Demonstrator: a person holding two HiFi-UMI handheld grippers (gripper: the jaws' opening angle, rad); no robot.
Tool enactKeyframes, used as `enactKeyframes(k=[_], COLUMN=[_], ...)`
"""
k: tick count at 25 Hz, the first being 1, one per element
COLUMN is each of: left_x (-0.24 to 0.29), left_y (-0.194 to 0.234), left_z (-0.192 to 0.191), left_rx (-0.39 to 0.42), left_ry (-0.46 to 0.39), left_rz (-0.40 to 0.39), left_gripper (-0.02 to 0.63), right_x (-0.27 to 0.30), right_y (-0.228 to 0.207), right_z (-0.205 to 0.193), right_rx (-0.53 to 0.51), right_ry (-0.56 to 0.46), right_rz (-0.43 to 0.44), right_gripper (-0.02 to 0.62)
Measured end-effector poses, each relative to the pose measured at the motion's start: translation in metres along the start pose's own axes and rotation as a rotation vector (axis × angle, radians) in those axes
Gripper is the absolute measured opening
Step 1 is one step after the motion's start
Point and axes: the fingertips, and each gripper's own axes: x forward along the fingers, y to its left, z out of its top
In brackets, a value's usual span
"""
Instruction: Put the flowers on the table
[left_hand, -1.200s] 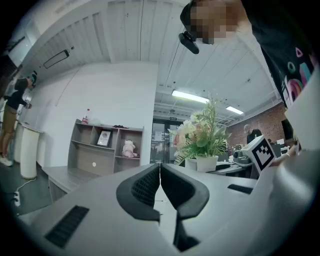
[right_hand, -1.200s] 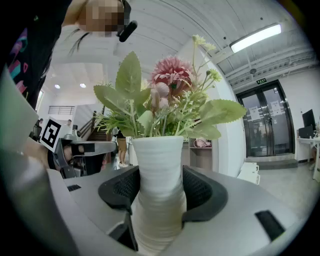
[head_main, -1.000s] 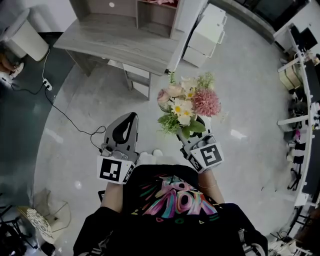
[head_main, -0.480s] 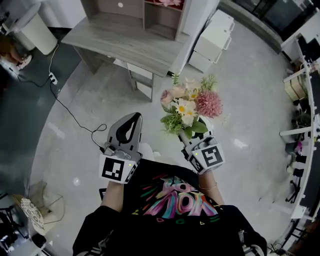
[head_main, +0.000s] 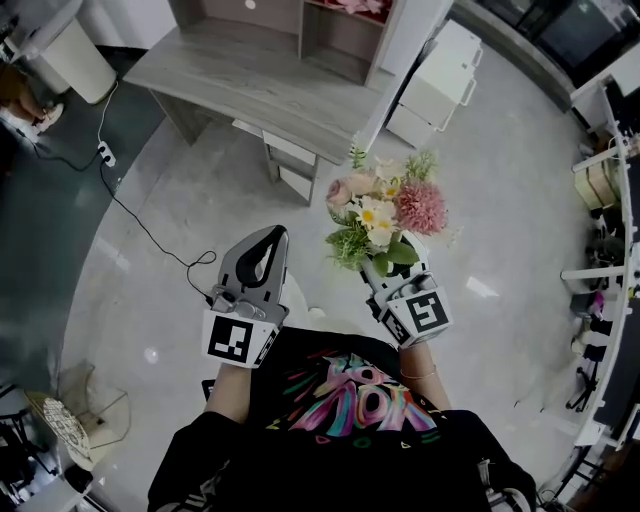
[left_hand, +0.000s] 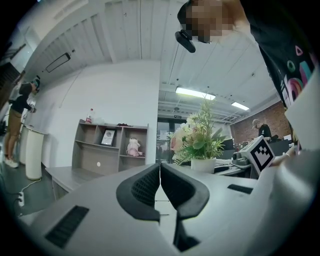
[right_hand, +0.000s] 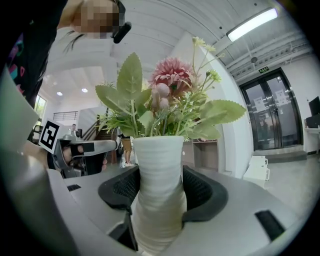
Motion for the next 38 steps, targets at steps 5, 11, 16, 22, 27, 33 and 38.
enactKeyframes(k=[5,11,16,22,27,33,38], left_x=[0.041,0.103,0.153,0.172,0.176,0.179,0.214], left_y=[0.067,0.162,0.233,0.269,0.279,0.28,0.295], left_z=[0.0,0.013,0.017,0.019,0.013,-0.003,-0.025], left_rx=[-0.004,0.007,0.008,0.004,-0.012,-0.043,-0.055], left_ry=[0.004,0.006,0.016,0.024,0.049,0.083,0.1], left_rz=[-0.018,-0.039,-0.08,-0.128,-0.163,-0.182,-0.177], left_gripper=[0.026,0.026,0.026,0.026,0.026,0.026,0.026], right_x=[0.075,0.183,0.266,0.299,0.309,0.31,0.333], right_y=[-0.013,-0.035,-0.053,-0.06,-0.064,-0.069,-0.104], right_z=[0.009,0.034,0.051,0.056,0.055,0.052,0.033], right_rx=[0.0,0.007,0.014,0.031,0.038,0.033,0.045], right_ry=[0.005,-0.003,-0.018,-0.015,0.0,0.015,0.049], right_rz=[-0.019,-0.035,-0.075,-0.137,-0.189,-0.219,-0.234], right_gripper=[0.273,0.273,0.273,0.273,0.273,0.273,0.273])
